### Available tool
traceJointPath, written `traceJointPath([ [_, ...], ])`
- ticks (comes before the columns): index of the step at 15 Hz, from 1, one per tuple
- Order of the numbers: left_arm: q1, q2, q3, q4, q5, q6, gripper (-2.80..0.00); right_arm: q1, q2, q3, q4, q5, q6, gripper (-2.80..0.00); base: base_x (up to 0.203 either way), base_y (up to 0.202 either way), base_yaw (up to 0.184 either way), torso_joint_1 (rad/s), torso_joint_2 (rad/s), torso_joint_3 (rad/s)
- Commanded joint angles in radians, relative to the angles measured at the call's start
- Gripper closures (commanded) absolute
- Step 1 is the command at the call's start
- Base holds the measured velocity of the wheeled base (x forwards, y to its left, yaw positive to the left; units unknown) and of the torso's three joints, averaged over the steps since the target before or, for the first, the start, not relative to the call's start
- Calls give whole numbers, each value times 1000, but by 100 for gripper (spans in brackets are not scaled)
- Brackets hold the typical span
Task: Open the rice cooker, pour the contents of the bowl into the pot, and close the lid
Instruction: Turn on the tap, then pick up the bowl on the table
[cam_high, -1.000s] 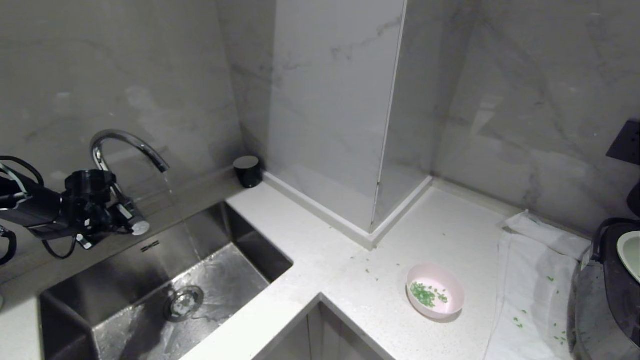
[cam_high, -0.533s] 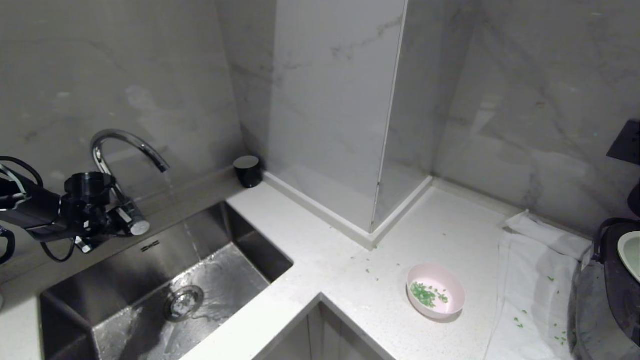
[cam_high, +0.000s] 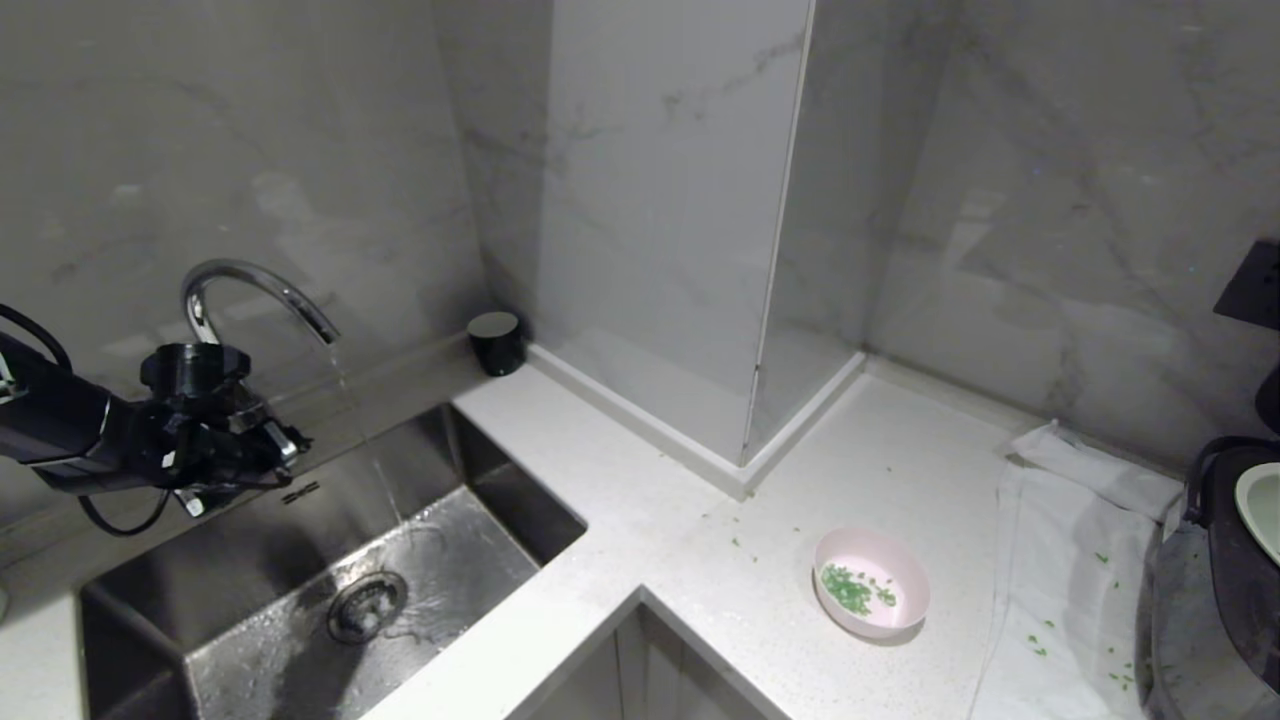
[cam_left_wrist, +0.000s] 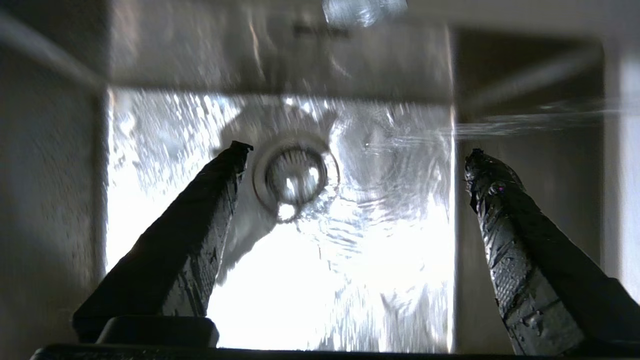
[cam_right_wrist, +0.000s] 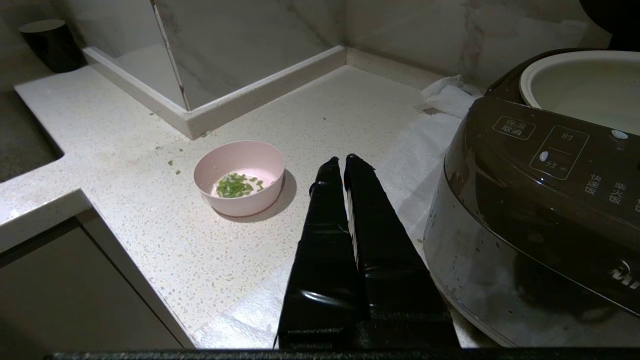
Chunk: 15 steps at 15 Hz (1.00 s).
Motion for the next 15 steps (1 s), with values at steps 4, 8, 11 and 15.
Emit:
traceJointPath([
  [4, -94, -196, 269, -31, -94, -3, -280, 0, 0, 2, 0, 0, 0, 0, 0, 0, 0, 0, 0, 0],
  [8, -208, -411, 513, -189, -247, 60, -280, 0, 0, 2, 0, 0, 0, 0, 0, 0, 0, 0, 0, 0],
  [11, -287, -548, 595, -211, -259, 130, -280, 1, 0, 2, 0, 0, 0, 0, 0, 0, 0, 0, 0, 0],
  [15, -386, -731, 711, -213, -257, 148, 0, 0, 0, 2, 0, 0, 0, 0, 0, 0, 0, 0, 0, 0],
])
